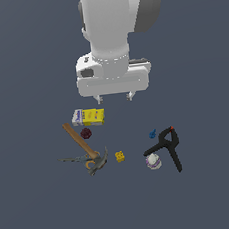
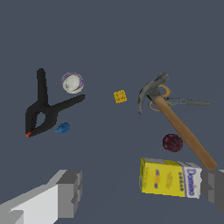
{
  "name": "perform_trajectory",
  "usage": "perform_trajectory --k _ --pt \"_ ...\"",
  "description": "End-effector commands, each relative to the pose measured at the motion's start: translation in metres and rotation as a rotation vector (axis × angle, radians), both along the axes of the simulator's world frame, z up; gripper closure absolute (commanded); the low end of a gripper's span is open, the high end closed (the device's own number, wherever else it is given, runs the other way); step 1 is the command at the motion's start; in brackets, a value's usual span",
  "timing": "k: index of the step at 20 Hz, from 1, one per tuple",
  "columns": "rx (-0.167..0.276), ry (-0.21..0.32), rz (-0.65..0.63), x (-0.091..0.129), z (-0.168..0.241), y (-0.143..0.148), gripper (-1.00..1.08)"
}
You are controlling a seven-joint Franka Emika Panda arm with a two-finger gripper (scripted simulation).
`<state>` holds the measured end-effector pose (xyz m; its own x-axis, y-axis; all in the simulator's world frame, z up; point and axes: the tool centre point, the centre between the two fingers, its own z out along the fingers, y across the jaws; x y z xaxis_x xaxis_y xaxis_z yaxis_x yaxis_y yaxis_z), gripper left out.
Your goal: Pick up a designated object from a clutter of objects.
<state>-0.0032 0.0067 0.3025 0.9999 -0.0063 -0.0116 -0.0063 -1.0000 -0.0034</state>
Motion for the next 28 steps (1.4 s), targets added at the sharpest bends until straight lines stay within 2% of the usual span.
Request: perform_trajectory --k 1,10,15,21,28 --pt "0.000 0.000 0.000 0.000 0.000 0.000 -0.92" --pt "0.018 -0.018 0.010 0.004 0.014 0.003 -0.92" --pt "0.018 -0.017 0.000 0.005 0.008 -0.001 -0.92" --pt "0.022 -0.016 -0.048 0.008 -0.017 -0.017 -0.92" --pt "0.026 -0.015 -0.154 0.006 -0.071 -0.053 -0.92"
